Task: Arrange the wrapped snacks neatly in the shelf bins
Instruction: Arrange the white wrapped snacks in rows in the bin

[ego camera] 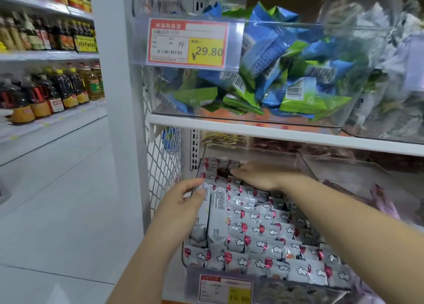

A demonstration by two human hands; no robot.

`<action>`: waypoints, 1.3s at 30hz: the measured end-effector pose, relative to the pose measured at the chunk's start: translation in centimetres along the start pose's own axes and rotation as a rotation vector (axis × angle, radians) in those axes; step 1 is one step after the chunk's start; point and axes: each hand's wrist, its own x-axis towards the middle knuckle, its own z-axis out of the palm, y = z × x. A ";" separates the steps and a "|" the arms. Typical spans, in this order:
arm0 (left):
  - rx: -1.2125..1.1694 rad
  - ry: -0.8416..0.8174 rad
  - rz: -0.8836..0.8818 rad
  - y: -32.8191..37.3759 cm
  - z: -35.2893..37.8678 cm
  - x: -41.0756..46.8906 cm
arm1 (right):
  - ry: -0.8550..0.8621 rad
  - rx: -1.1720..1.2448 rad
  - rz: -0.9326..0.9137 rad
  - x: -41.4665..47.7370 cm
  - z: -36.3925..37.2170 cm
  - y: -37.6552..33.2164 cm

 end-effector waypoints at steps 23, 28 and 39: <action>0.067 0.001 0.048 0.1 -1.0 -1.3 | 0.367 -0.300 -0.735 -9.4 4.0 -3.2; 0.237 0.037 0.139 0.4 -0.8 -1.3 | 0.276 -0.121 -0.572 -9.7 2.7 -2.5; 0.326 -0.171 0.331 3.2 0.3 -3.2 | 0.356 0.435 -0.407 -11.6 1.0 -1.1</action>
